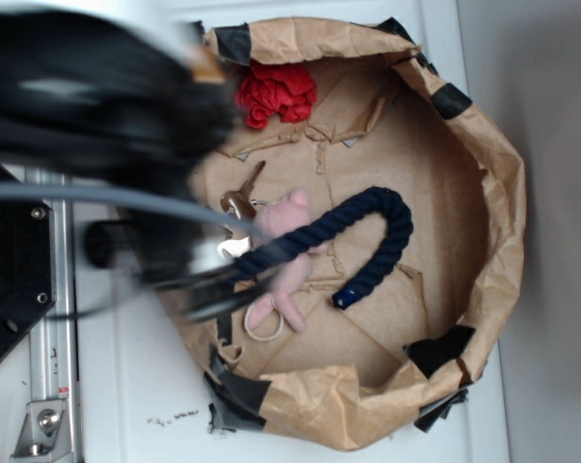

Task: Grab the blue rope.

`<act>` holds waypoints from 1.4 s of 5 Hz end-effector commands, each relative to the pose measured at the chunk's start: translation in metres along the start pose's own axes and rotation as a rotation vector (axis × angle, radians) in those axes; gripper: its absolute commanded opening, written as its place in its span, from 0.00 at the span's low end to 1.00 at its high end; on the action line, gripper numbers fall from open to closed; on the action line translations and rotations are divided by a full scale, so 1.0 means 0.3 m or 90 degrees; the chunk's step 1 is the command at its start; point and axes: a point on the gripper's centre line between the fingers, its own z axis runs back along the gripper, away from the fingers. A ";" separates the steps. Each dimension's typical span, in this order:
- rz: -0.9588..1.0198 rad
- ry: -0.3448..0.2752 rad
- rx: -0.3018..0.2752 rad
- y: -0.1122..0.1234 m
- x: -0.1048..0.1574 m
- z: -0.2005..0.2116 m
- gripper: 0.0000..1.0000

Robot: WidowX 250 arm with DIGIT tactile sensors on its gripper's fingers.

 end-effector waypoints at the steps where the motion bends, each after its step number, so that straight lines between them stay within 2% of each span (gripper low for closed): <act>1: 0.067 0.081 0.046 -0.074 0.258 -0.347 1.00; 2: 0.012 0.127 0.041 -0.131 0.256 -0.468 1.00; 3: 0.004 0.153 0.025 -0.150 0.212 -0.512 0.00; 5: -0.011 0.130 0.013 -0.140 0.197 -0.432 0.00; 6: -0.045 0.090 0.013 -0.107 0.220 -0.330 0.00; 7: -0.120 -0.020 -0.018 -0.055 0.215 -0.167 0.00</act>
